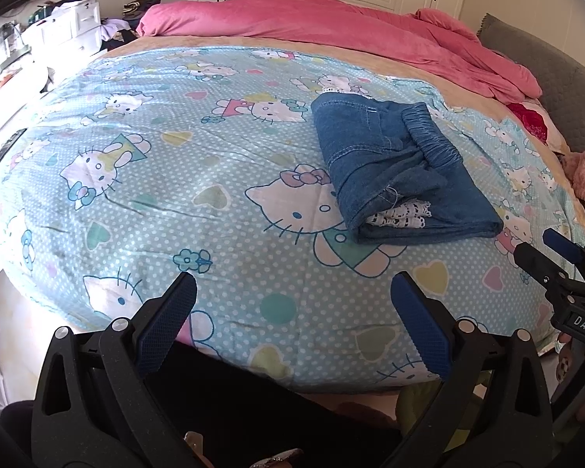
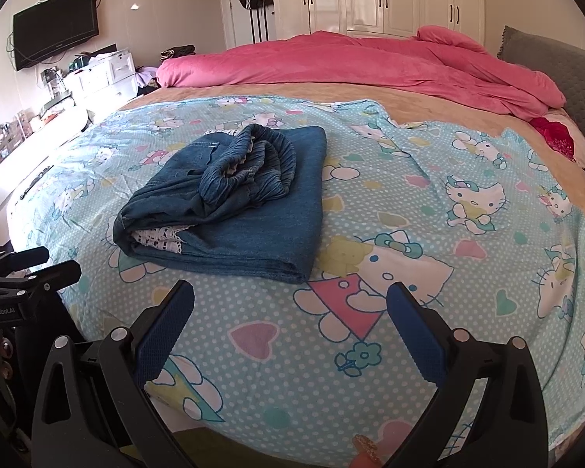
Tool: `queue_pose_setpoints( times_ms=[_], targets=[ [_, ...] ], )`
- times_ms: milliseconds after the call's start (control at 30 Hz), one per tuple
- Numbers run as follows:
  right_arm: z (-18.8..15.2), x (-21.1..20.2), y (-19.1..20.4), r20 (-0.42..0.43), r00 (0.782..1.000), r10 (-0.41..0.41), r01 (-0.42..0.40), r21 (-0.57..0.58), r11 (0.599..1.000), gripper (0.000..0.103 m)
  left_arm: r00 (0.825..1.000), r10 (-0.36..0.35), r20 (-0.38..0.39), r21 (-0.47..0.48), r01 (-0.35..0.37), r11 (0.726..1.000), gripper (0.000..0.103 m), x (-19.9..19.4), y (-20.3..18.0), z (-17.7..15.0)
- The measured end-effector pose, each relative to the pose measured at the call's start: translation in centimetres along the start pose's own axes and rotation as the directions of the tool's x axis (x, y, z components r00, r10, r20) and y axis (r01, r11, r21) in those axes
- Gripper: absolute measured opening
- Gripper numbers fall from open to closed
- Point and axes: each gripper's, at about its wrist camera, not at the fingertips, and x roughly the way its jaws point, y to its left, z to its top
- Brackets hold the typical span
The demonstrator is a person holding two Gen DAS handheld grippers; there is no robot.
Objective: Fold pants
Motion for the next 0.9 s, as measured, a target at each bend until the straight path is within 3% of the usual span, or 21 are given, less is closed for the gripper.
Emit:
queue_pose_setpoints(
  times_ms=[900],
  targets=[
    [0.57,0.3,-0.06,-0.013,1.0,-0.019,0.019,0.006,1.0,0.099,1.0,0.004,-0.018,-0.001,-0.004,1.0,0.094,0.42,0.37,0.11]
  ],
)
